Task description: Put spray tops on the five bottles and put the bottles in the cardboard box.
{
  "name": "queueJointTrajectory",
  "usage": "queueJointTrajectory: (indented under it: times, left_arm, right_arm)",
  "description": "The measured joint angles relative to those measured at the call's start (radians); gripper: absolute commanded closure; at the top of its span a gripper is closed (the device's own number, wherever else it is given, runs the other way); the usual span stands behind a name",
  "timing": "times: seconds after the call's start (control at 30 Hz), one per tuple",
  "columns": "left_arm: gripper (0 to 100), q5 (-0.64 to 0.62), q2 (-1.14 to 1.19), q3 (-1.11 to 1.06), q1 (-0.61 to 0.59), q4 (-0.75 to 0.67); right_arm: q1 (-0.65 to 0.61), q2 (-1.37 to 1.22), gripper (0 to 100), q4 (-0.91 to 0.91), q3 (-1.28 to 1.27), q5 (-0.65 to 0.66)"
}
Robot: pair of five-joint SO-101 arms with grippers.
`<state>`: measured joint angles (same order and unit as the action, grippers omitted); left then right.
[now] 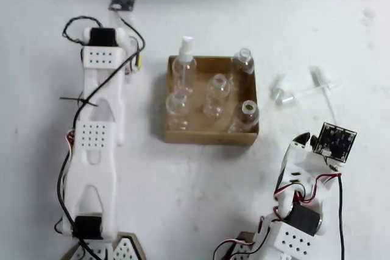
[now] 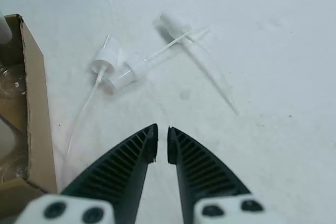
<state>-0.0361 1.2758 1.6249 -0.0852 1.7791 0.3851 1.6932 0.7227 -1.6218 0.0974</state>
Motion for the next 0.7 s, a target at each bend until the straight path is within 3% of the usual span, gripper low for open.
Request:
queueJointTrajectory:
  times: [0.17,0.5,0.7]
  left_arm:
    - [97,-0.041,-0.149,-0.114,0.000,0.000]
    - [97,-0.041,-0.641,-0.712,0.066,0.000]
    - [97,-0.044,-0.964,-0.936,0.114,0.000]
  right_arm:
    - [0.000,0.000,98.1,0.000,0.000,0.000]
    - [0.000,0.000,98.1,0.000,0.000,0.000]
    - [0.000,0.000,98.1,0.000,0.000,0.000]
